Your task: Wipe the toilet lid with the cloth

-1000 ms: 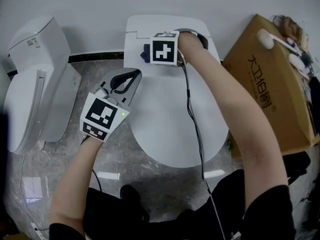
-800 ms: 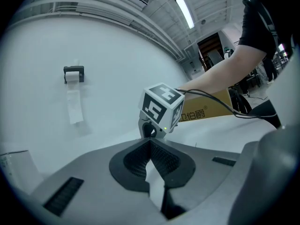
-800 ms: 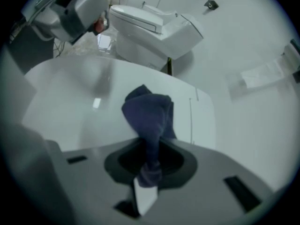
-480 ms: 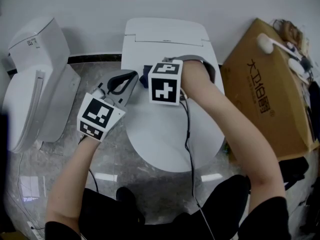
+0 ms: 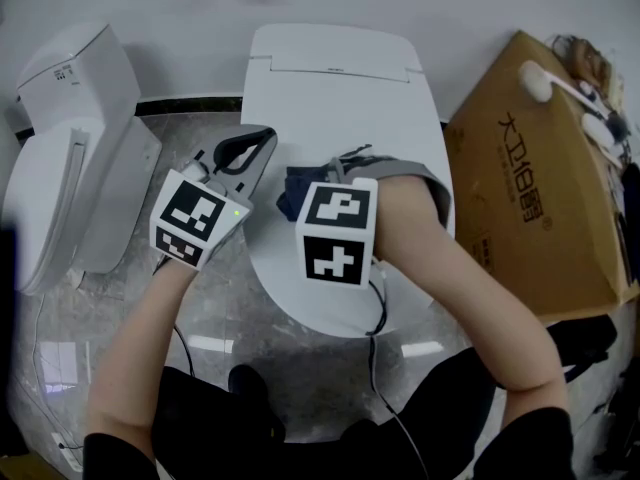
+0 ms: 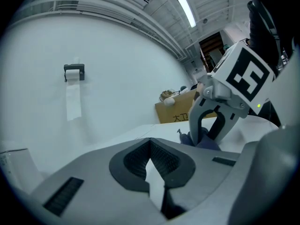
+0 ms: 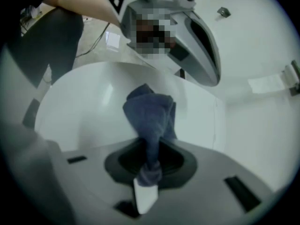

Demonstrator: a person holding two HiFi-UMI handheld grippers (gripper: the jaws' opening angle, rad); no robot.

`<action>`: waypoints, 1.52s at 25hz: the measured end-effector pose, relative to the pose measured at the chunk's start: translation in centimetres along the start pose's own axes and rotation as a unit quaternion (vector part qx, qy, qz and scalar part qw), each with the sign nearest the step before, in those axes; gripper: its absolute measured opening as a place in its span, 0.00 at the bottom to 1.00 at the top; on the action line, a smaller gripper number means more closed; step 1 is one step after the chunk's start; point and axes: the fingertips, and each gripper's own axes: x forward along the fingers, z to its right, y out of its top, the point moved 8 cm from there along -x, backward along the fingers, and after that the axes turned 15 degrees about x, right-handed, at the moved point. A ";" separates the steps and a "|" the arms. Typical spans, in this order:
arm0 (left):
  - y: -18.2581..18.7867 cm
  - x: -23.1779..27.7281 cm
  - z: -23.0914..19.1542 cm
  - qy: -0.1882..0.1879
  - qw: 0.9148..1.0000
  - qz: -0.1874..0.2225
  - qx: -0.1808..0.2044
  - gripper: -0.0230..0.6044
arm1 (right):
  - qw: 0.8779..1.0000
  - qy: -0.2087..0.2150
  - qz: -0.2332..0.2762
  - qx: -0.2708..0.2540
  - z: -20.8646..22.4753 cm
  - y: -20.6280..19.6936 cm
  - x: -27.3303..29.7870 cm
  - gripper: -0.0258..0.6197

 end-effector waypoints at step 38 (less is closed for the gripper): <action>-1.0 -4.8 -2.4 0.033 0.999 -0.010 -0.015 0.06 | 0.990 -0.109 0.080 0.031 18.6 10.2 5.6 0.16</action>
